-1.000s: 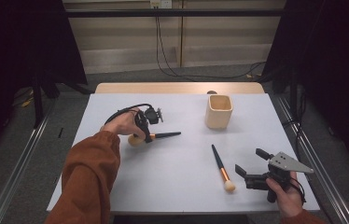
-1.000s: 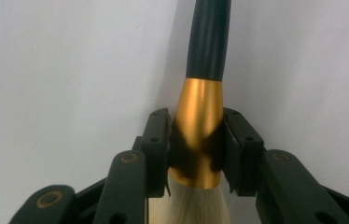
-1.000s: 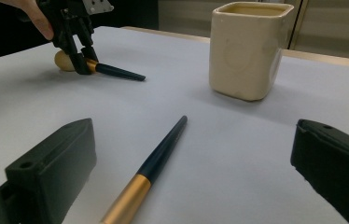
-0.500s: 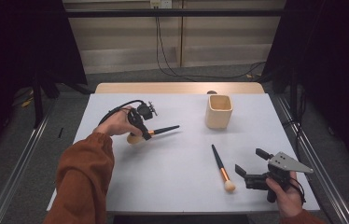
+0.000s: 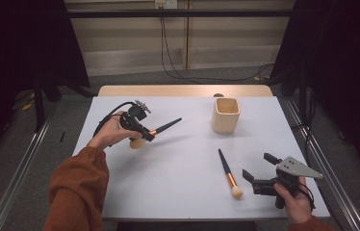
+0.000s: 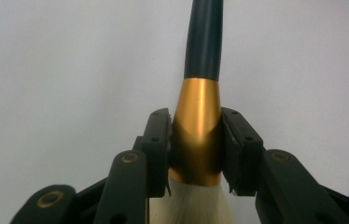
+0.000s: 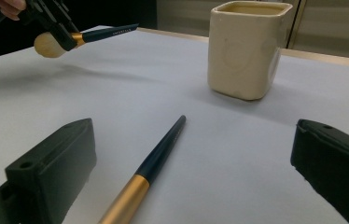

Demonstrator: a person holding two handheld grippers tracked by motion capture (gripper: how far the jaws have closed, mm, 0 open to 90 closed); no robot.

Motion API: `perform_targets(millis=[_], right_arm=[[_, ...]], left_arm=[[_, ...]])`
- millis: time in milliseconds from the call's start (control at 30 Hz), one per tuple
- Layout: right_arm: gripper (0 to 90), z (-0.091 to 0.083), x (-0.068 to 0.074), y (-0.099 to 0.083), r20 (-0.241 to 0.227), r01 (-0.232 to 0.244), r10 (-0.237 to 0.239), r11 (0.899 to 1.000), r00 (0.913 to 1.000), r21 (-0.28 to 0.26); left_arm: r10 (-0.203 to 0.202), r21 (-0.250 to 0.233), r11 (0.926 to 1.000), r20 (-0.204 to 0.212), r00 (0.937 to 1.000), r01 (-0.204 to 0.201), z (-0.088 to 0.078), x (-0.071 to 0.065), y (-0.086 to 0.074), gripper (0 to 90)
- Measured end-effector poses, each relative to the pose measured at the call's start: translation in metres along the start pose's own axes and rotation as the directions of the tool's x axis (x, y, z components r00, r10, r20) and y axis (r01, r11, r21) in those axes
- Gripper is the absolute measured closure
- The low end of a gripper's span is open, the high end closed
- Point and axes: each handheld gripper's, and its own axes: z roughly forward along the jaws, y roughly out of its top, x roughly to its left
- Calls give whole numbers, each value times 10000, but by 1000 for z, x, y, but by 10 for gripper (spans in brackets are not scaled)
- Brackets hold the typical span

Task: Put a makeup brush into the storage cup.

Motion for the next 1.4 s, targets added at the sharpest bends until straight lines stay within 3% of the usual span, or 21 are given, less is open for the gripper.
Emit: perform_targets(millis=[33, 100, 233, 333, 367, 633, 800, 1000, 1167, 1200, 1400], right_arm=[[1, 0, 0, 0, 2, 4, -4, 10000, 10000, -5], [1, 0, 0, 0, 8, -4, 4, 10000, 10000, -11], [1, 0, 0, 0, 20, 12, -12, 10000, 10000, 9], [1, 1, 0, 0, 15, 26, -26, 10000, 10000, 9], [1, 1, 0, 0, 8, 23, -23, 10000, 10000, 5], [1, 0, 0, 0, 21, 12, -12, 10000, 10000, 2], [1, 0, 0, 0, 23, 15, -15, 10000, 10000, 0], [1, 0, 0, 0, 32, 5, -5, 10000, 10000, -13], [1, 0, 0, 0, 25, -3, 3, 10000, 10000, -30], [1, 0, 0, 0, 25, -3, 3, 10000, 10000, -30], [1, 0, 0, 0, 30, -46, 46, 10000, 10000, -68]], left_arm=[[60, -73, 10000, 107, 9999, -59, -3, 2, -2, 656], [-252, -519, 9983, 63, 9997, 255, -5, 1, -5, 657], [-396, -863, 9954, 265, 9989, 418, -9, 1, -11, 656], [-513, -1130, 9923, 57, 9987, 516, -7, 2, -16, 657], [-727, -1392, 9875, 112, 9973, 736, -7, 1, -18, 657], [-900, -2138, 9733, -175, 9958, 842, -6, -6, -27, 656], [-1088, -2846, 9529, 6, 9941, 1045, -10, -13, -30, 657], [-1008, -2998, 9488, 98, 9949, 991, -14, -24, -35, 657], [-1062, -3410, 9342, 156, 9942, 1051, -18, -31, -39, 657], [-1196, -3610, 9252, 147, 9927, 1168, -18, -32, -40, 657], [-1199, -3756, 9187, 288, 9924, 1219, -16, -39, -47, 657]])
